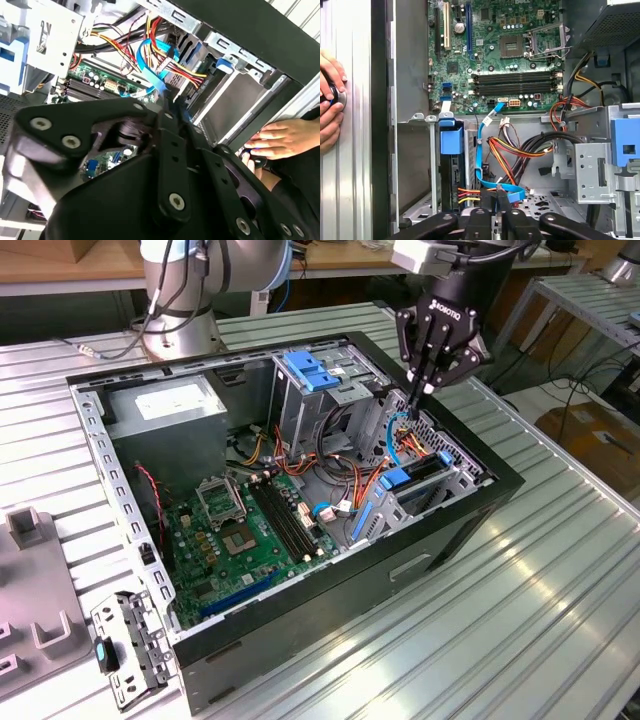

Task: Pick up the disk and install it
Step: 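Insert the second disk wire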

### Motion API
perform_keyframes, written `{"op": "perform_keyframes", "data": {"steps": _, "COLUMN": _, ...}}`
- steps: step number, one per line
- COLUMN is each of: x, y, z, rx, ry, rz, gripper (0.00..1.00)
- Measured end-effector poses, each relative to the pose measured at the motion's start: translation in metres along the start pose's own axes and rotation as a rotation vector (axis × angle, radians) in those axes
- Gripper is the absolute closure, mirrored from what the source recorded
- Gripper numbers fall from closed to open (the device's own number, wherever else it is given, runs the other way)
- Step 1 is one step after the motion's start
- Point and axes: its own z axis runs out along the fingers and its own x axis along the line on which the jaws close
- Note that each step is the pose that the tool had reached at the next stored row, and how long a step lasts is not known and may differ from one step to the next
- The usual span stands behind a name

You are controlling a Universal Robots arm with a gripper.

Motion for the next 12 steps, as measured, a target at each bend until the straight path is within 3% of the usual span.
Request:
{"op": "perform_keyframes", "data": {"steps": 3, "x": -0.0054, "y": -0.0001, "z": 0.0004, "rx": -0.0008, "ry": 0.0016, "rz": 0.003, "gripper": 0.71}}
{"op": "perform_keyframes", "data": {"steps": 4, "x": -0.0078, "y": -0.0002, "z": 0.0016, "rx": -0.0007, "ry": 0.0070, "rz": 0.004, "gripper": 0.64}}
{"op": "perform_keyframes", "data": {"steps": 6, "x": -0.0105, "y": -0.0004, "z": 0.0031, "rx": -0.0005, "ry": 0.0160, "rz": 0.006, "gripper": 0.64}}
{"op": "perform_keyframes", "data": {"steps": 8, "x": -0.0126, "y": -0.0008, "z": 0.0042, "rx": 0.0000, "ry": 0.0308, "rz": 0.008, "gripper": 0.64}}
{"op": "perform_keyframes", "data": {"steps": 11, "x": -0.0146, "y": -0.0016, "z": 0.0053, "rx": 0.0009, "ry": 0.0601, "rz": 0.013, "gripper": 0.64}}
{"op": "perform_keyframes", "data": {"steps": 12, "x": -0.0150, "y": -0.0019, "z": 0.0055, "rx": 0.0011, "ry": 0.0664, "rz": 0.014, "gripper": 0.64}}
